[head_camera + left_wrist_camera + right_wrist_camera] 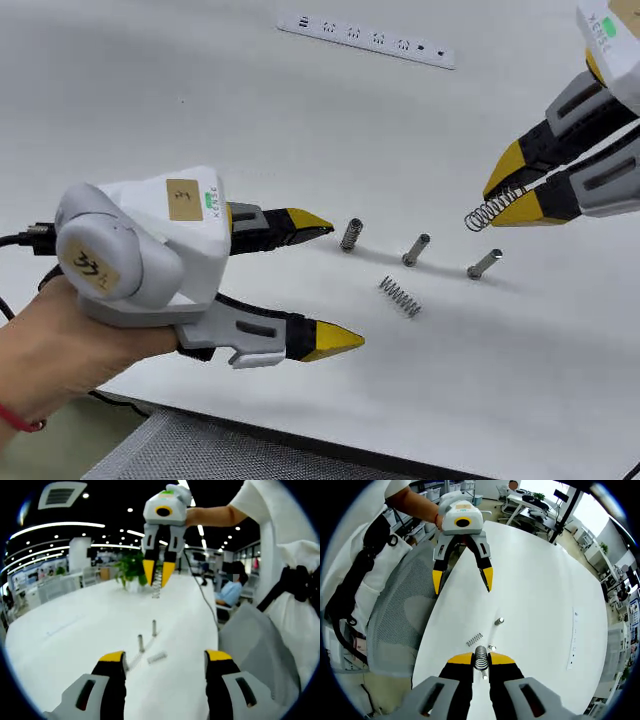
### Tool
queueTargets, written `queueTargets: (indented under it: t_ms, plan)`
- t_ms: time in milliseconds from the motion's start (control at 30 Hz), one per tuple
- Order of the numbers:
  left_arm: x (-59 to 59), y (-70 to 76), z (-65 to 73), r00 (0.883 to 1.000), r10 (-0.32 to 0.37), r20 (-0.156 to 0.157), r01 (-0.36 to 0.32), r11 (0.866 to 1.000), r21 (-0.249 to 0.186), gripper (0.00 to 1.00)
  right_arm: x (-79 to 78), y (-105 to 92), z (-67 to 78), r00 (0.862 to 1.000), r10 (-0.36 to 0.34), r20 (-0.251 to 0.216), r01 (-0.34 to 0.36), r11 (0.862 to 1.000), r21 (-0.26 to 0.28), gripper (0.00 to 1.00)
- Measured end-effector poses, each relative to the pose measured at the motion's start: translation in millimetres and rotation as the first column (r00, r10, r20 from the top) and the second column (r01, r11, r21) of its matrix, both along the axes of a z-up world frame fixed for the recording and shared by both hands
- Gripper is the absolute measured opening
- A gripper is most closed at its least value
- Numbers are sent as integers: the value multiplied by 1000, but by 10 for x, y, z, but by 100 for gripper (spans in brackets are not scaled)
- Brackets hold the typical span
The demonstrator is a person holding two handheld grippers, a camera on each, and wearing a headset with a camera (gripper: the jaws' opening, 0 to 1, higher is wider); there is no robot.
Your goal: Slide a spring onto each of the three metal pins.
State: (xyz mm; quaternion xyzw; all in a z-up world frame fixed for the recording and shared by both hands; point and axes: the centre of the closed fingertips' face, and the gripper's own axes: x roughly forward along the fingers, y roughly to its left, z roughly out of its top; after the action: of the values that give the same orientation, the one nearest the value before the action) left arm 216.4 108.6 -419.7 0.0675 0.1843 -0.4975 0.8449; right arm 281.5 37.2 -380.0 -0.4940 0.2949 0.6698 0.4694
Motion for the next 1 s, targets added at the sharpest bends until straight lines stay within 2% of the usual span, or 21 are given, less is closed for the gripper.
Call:
queueTargets:
  t_ms: [233, 500, 700, 800, 1000]
  plan:
    - [10, 55, -66, 1000, 13, -10, -12, 1000, 10, 75, 163, 14, -207, 999, -34, 13, 35, 999, -26, 12]
    - [27, 81, -119, 1000, 22, -22, -21, 1000, 7, 84, 313, 68, -454, 998, -66, 4, 66, 997, -46, 12]
    - [56, 105, -133, 999, 38, -30, -39, 999, -14, 89, 348, 97, -639, 997, -80, -4, 79, 995, -65, 12]
    - [86, 124, -124, 998, 54, -38, -56, 997, -48, 92, 351, 116, -710, 996, -90, -12, 89, 993, -72, 12]
    - [105, 131, -154, 997, 62, -48, -65, 996, -61, 95, 366, 102, -825, 994, -105, -20, 102, 990, -97, 12]
